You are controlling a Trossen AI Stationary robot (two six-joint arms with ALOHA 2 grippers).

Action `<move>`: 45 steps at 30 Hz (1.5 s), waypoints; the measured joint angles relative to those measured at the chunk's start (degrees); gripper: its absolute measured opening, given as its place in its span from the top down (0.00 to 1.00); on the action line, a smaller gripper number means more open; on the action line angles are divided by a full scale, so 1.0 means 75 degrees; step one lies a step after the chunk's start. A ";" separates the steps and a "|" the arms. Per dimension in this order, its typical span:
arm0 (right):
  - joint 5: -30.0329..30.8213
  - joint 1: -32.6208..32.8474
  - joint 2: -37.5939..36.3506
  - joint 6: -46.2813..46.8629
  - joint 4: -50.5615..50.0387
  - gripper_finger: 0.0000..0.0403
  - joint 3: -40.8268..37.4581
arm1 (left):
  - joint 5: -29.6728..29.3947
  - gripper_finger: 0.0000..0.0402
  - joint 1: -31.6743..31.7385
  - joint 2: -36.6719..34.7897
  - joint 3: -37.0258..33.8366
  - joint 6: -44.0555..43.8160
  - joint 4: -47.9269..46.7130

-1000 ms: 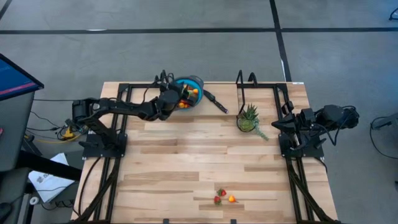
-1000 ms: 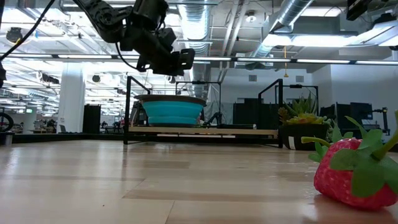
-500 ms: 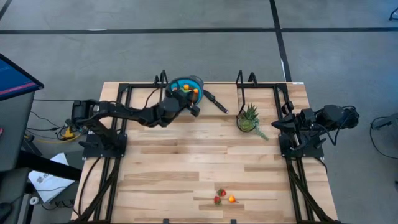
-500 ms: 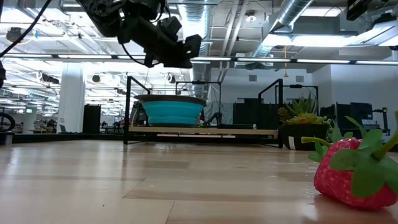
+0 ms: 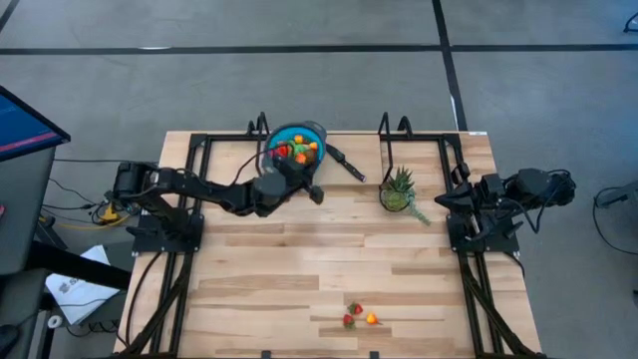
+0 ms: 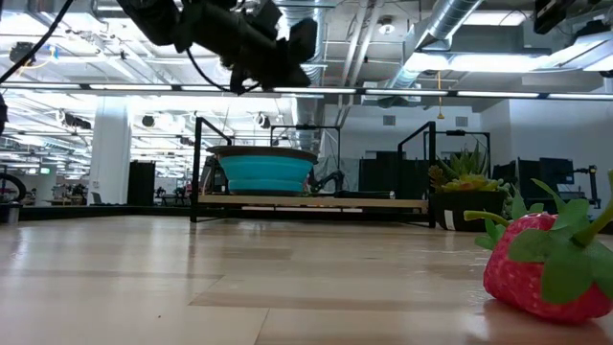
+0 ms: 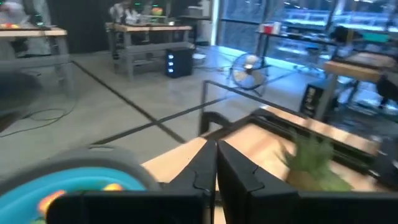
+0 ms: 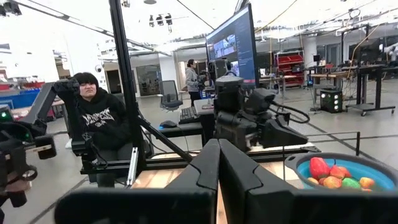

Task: Pick & Place Fruit
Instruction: Put the pear into the basket

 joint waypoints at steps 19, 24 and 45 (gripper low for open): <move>-0.0001 0.0000 0.0000 0.0305 -0.0319 1.00 0.0003 | 0.3278 1.00 -0.1171 0.0000 0.0000 0.0453 0.0291; -0.0001 0.0000 0.0000 0.0751 -0.0548 1.00 0.0003 | 0.3923 1.00 -0.1171 0.0000 0.0000 0.0453 0.0326; -0.0019 0.0003 0.0000 0.1446 -0.0637 1.00 0.0003 | 0.5333 1.00 -0.1348 0.0000 0.0000 0.0395 0.0482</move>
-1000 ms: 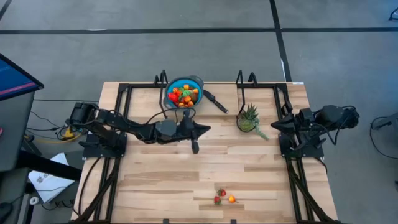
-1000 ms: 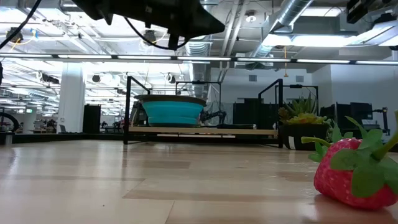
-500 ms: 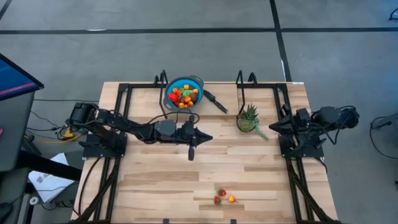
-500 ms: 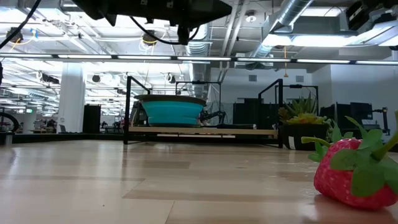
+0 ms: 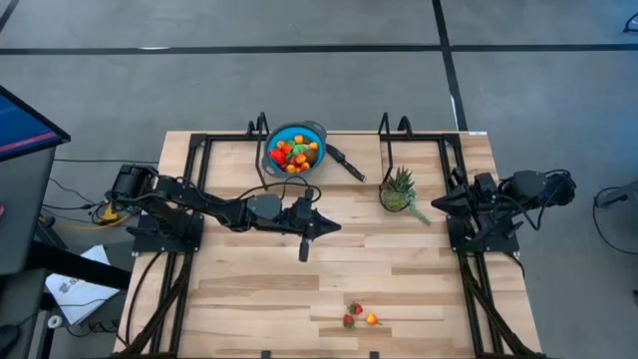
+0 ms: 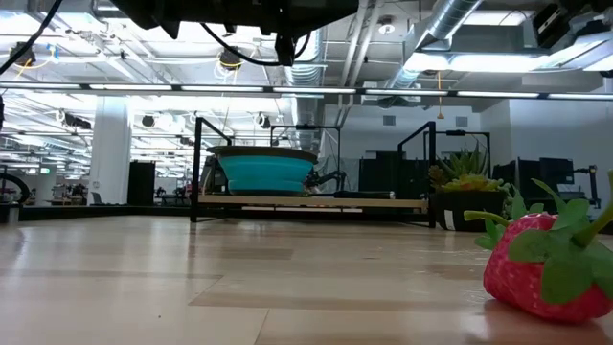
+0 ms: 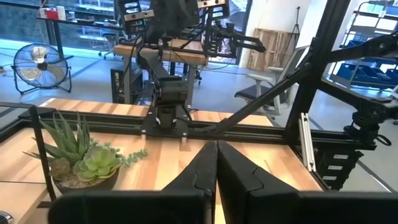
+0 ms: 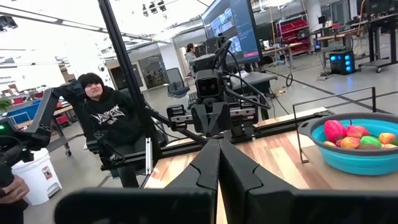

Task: Pick & Place Fruit
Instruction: Put the pear into the basket

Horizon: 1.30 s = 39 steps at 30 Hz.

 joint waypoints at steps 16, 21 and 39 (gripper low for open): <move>-0.0096 0.0000 0.0000 0.0176 0.0030 1.00 0.0000 | -0.1417 1.00 -0.1323 0.0000 0.0000 0.0220 0.0647; -0.0096 -0.0001 0.0001 0.0176 0.0063 1.00 0.0000 | -0.2275 1.00 -0.2062 0.0000 0.0000 0.0712 0.0650; -0.0098 -0.0003 0.2133 0.0112 0.0438 1.00 0.0086 | -0.2736 1.00 -0.1518 -0.1499 -0.1183 0.0666 0.0580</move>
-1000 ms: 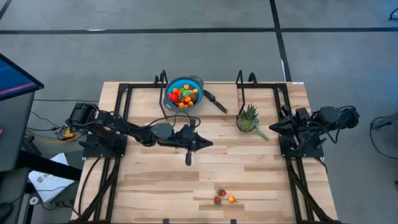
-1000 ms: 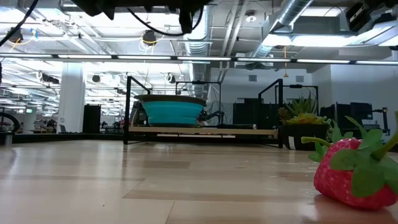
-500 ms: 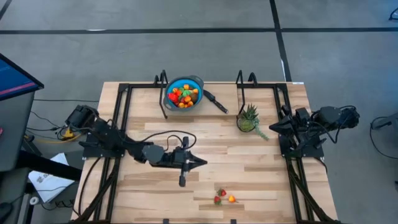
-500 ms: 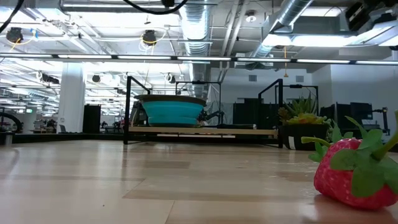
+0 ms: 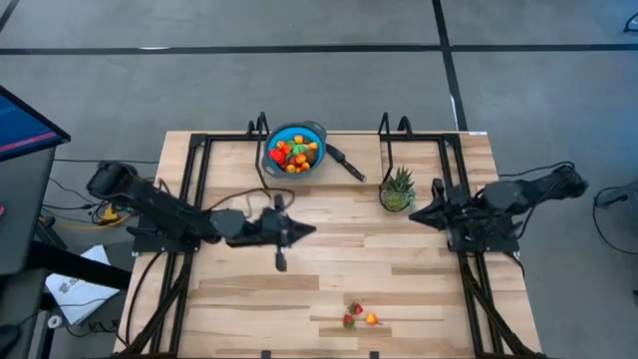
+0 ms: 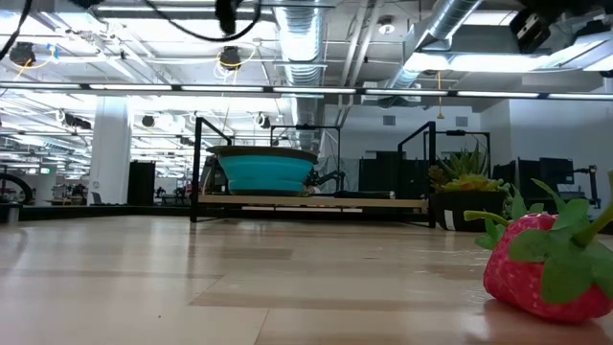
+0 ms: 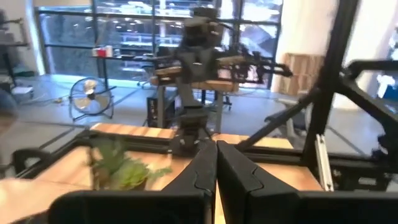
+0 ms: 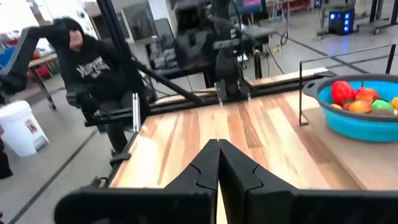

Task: Pick & Place Fruit
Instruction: Put the pear into the basket

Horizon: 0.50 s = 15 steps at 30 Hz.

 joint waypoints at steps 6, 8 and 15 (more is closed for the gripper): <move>0.0003 0.0000 0.0895 0.0030 0.0047 1.00 0.0351 | 0.0006 1.00 0.0176 -0.1288 -0.1038 -0.0524 0.0058; 0.0028 0.0003 0.1202 0.0057 0.0020 1.00 0.0539 | 0.0015 1.00 0.0164 -0.1670 -0.1266 -0.0535 0.0059; 0.0055 0.0003 0.2794 0.0062 -0.0175 1.00 0.1439 | 0.0015 1.00 0.0167 -0.2721 -0.1920 -0.0530 0.0058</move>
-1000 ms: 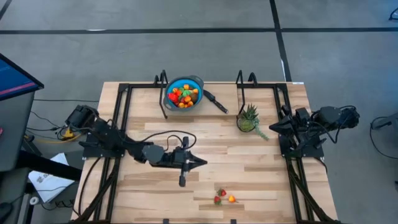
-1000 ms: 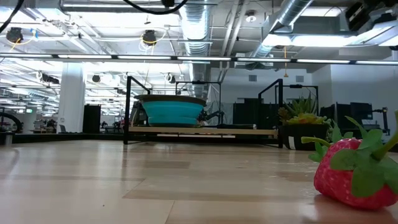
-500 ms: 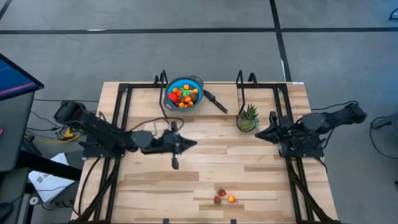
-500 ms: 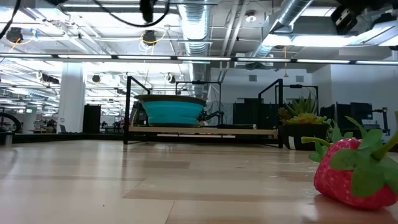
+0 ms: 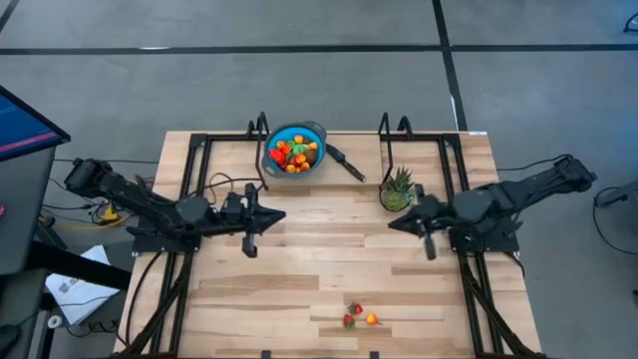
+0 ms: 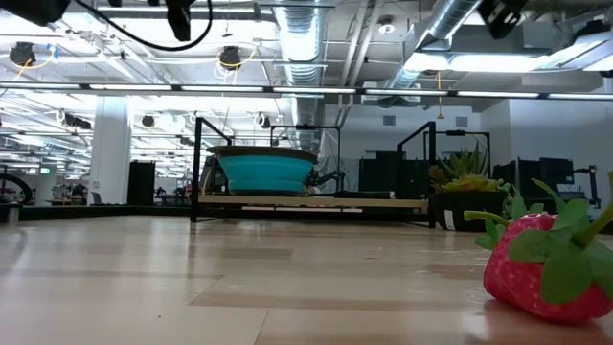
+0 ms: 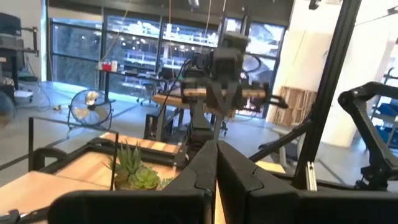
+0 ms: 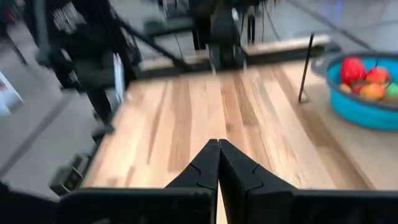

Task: Pick & Place Fruit
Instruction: Put the pear into the basket

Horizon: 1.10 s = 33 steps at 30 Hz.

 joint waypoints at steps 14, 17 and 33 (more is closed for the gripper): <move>-0.0131 0.1053 0.3820 0.2773 -0.3782 1.00 0.3091 | 0.0003 1.00 0.0003 -0.0821 -0.0932 0.0002 0.0004; -0.0143 0.1394 0.4442 0.3261 -0.4233 1.00 0.3665 | 0.0004 1.00 0.0006 -0.0816 -0.1025 0.0004 0.0003; -0.2159 0.2118 0.6819 0.5499 -0.4518 1.00 0.4342 | 0.0005 1.00 0.0006 -0.0816 -0.1036 0.0004 0.0056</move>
